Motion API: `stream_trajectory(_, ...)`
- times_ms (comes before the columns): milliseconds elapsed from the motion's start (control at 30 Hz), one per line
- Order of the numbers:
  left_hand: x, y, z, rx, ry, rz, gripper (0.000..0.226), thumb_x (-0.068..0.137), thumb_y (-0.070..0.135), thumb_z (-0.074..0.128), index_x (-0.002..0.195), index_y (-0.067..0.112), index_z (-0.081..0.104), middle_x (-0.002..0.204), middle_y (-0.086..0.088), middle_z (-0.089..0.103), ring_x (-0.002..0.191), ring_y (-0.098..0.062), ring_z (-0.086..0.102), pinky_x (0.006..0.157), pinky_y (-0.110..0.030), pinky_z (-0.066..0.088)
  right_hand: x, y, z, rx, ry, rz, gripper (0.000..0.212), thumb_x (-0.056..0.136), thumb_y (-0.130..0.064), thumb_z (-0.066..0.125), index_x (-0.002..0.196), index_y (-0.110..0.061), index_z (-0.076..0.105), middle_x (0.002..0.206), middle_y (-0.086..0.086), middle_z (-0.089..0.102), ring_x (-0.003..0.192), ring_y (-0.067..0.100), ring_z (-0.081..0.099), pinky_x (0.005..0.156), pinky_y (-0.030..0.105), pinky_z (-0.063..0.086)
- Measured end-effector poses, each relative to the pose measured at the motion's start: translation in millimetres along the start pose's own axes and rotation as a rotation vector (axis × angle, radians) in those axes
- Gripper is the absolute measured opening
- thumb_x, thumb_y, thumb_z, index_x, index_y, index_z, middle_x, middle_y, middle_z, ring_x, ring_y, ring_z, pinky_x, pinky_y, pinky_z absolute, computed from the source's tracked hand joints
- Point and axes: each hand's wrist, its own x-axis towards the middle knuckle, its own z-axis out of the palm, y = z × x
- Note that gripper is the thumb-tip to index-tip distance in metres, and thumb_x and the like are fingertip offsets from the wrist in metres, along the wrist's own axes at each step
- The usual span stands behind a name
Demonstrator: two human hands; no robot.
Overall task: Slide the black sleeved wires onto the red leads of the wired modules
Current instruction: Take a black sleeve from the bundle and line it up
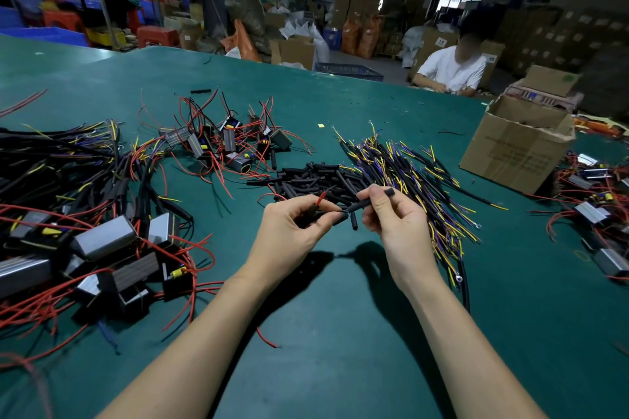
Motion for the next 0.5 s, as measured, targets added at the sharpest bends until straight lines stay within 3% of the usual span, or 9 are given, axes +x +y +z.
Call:
stream_trajectory(167,0.9,-0.4,0.3,0.048,-0.015,0.009,0.015,0.082,0.010,0.072,0.075,0.022,0.067,0.049,0.017,0.050,0.050,0.001,0.037,0.052,-0.011,0.031,-0.6,0.1,0.8,0.024,-0.031,0.085,0.023,0.094,-0.021,0.054,0.078,-0.012,0.068,0.056,-0.007,0.056,0.055,0.006,0.050,0.060,0.021,0.040)
stream_trajectory(267,0.9,-0.4,-0.6,-0.051,-0.040,-0.030,0.014,0.083,0.005,0.070,0.078,0.014,0.061,0.052,0.017,0.053,0.048,0.003,0.042,0.052,-0.009,0.033,-3.2,0.5,4.3,0.068,-0.060,0.135,0.021,0.093,-0.019,0.055,0.079,-0.012,0.070,0.058,-0.006,0.058,0.056,0.007,0.052,0.067,0.026,0.042)
stream_trajectory(500,1.7,2.4,-0.9,-0.087,-0.053,-0.088,0.024,0.085,0.007,0.068,0.073,0.017,0.050,0.046,0.015,0.049,0.040,0.001,0.037,0.047,-0.014,0.030,-1.2,-2.1,1.3,0.072,0.019,0.101,0.022,0.094,-0.020,0.055,0.081,-0.010,0.069,0.059,-0.007,0.059,0.058,0.007,0.054,0.067,0.024,0.043)
